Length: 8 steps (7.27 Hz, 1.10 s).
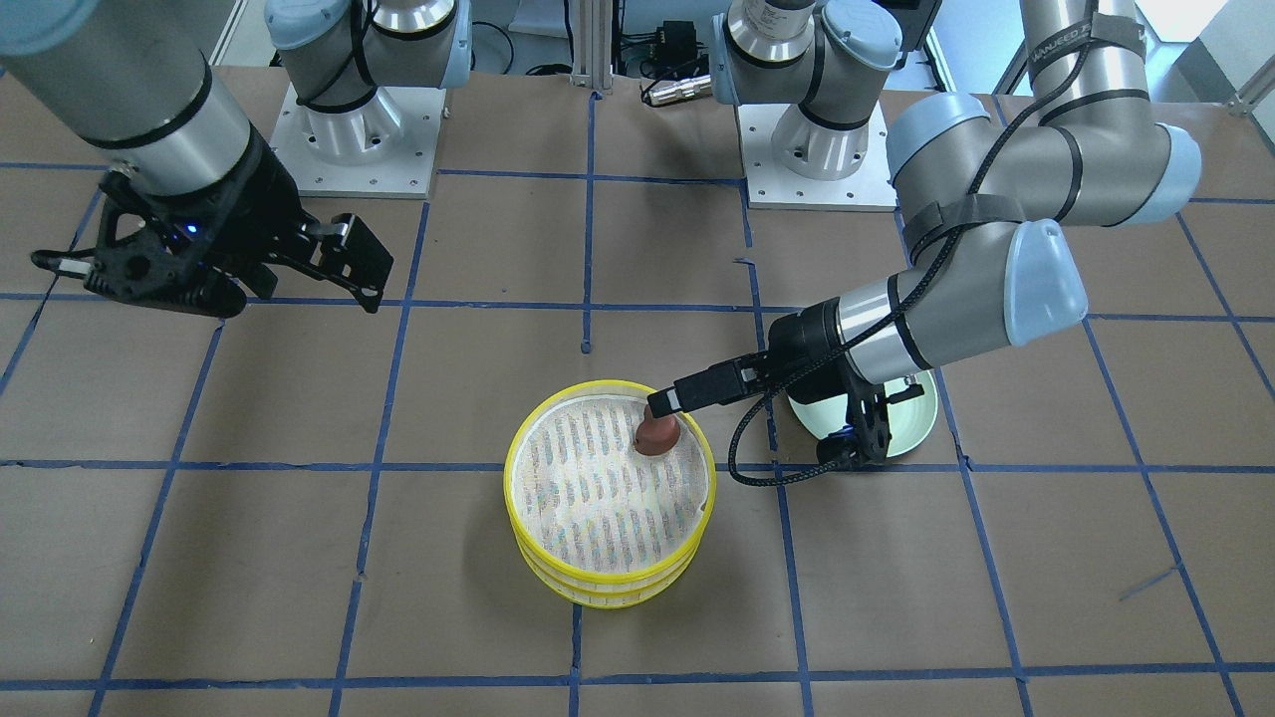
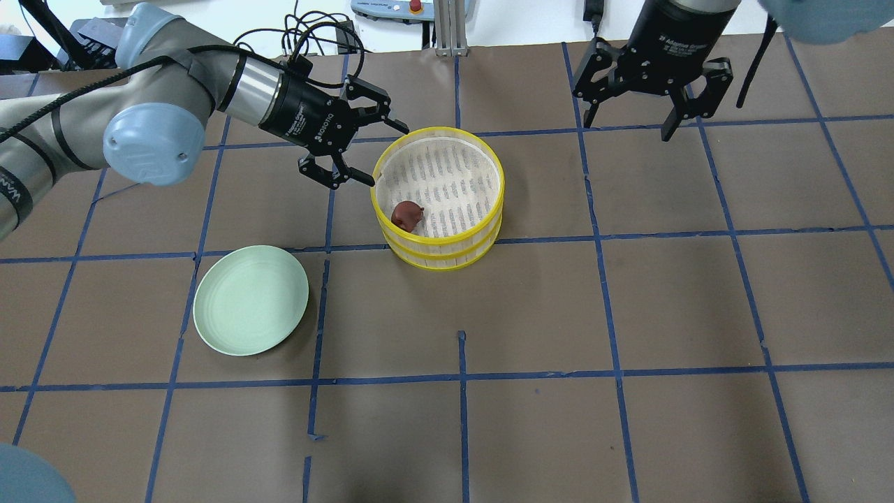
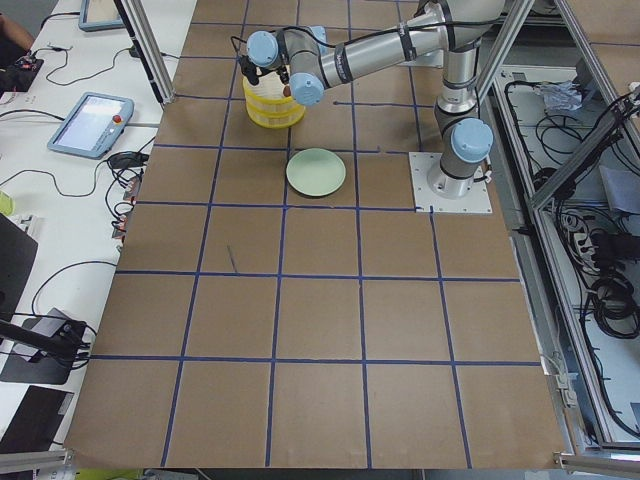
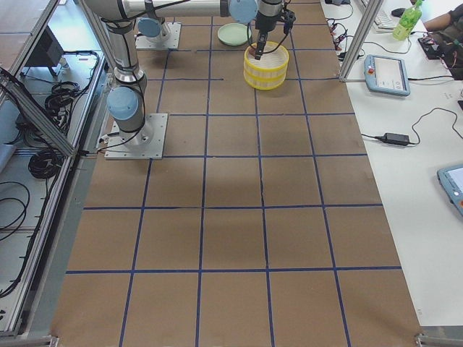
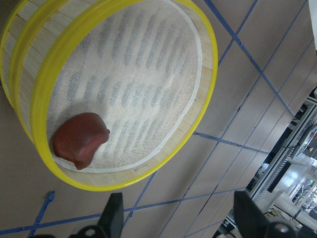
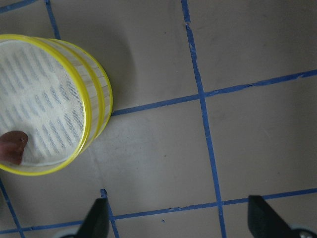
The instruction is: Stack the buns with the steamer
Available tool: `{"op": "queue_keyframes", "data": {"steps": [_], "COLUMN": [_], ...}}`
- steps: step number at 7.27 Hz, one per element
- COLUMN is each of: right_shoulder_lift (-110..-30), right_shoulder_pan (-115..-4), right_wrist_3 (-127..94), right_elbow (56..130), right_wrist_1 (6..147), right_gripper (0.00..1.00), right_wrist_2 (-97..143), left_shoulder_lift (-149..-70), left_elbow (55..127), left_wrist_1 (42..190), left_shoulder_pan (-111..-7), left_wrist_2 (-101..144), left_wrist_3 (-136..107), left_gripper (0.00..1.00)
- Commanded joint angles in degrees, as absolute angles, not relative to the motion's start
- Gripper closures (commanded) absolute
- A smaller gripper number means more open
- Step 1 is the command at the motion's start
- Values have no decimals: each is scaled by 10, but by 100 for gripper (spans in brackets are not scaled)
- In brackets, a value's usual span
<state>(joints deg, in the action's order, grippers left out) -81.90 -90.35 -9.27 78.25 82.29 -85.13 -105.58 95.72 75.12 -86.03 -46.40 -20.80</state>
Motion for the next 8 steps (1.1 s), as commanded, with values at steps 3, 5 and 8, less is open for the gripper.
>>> {"op": "queue_keyframes", "data": {"steps": [3, 5, 8], "right_shoulder_lift": [-835, -832, -836], "right_shoulder_pan": [-903, -898, -899], "right_wrist_3": [-19, -13, -1], "right_elbow": [775, 778, 802], "right_wrist_1": [792, 795, 850], "right_gripper": [0, 0, 0], "right_wrist_2": [-916, -913, -915], "left_shoulder_lift": [-997, -998, -965], "left_elbow": [874, 791, 780], "left_wrist_1": [816, 932, 971], "left_shoulder_pan": [-874, -911, -959], "left_wrist_2": [-742, -857, -922], "left_wrist_3": [-125, -71, -65], "left_gripper": [4, 4, 0]}}
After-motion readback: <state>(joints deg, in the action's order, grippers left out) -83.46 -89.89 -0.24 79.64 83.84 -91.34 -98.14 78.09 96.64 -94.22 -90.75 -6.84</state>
